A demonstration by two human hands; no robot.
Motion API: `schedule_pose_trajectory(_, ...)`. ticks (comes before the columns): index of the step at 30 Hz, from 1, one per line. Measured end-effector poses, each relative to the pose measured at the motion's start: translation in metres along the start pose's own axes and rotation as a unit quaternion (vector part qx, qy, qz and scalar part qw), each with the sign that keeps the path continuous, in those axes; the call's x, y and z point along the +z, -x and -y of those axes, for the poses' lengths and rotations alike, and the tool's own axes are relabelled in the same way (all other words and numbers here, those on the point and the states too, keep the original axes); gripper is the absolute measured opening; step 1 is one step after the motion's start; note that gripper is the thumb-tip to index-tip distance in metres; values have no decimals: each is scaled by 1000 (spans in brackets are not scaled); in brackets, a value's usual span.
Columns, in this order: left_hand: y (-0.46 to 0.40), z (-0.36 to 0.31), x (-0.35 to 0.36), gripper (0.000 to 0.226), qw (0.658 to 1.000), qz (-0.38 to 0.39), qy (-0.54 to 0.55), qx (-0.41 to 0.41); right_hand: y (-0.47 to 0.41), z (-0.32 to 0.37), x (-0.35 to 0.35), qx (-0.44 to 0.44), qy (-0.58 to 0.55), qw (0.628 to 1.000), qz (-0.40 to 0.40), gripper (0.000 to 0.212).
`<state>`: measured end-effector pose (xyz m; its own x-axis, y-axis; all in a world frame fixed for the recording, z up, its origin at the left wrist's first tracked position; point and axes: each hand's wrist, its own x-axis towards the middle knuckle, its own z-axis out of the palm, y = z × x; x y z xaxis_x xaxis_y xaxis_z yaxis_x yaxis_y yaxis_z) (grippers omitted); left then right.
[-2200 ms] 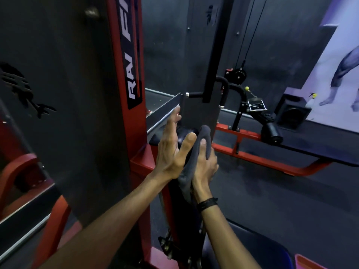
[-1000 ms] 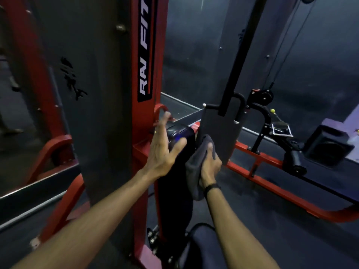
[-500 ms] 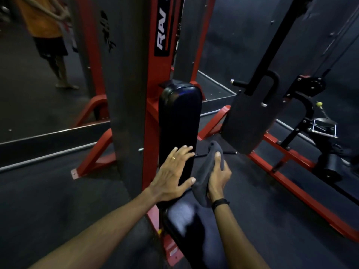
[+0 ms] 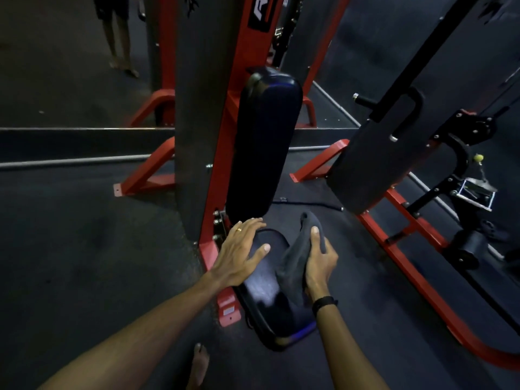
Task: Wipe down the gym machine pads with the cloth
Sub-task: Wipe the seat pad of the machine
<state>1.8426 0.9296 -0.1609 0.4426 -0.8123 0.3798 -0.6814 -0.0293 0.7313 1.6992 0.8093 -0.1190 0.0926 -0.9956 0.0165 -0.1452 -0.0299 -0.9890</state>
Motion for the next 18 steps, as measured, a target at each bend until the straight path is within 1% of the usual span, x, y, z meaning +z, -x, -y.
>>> schedule_pose_trajectory(3,15,-8,17,64,999,-10,-4,-44,-11,-3,-21,-2,22,1000,-16,46)
schedule_pose_trajectory(5,18,-10,27,69,996,-26,-4,-88,-20,2,-28,-13,96,995,-25,58)
schedule_pose_trajectory(6,20,-12,36,72,992,-40,-3,-118,-25,6,-30,-28,140,990,-9,57)
schedule_pose_trajectory(7,23,-11,43,75,987,-55,0,-154,-28,8,-29,-43,181,982,23,51)
schedule_pose_trajectory(8,26,-10,52,78,979,-71,4,-189,-31,9,-25,-68,235,967,75,52)
schedule_pose_trajectory(9,30,-8,62,81,970,-85,6,-227,-35,3,-20,-104,316,931,151,59)
schedule_pose_trajectory(11,38,-2,81,85,953,-102,-2,-286,-42,-26,-10,-157,482,807,302,81)
schedule_pose_trajectory(12,42,0,91,86,944,-113,-12,-311,-48,-47,-9,-156,526,759,351,88)
schedule_pose_trajectory(13,46,1,104,87,929,-133,-20,-346,-59,-67,-7,-148,541,730,389,90)
schedule_pose_trajectory(15,54,2,119,89,910,-152,-30,-384,-66,-90,-3,-148,539,724,403,89)
schedule_pose_trajectory(18,69,2,149,90,885,-167,-54,-432,-72,-105,8,-191,547,691,433,92)
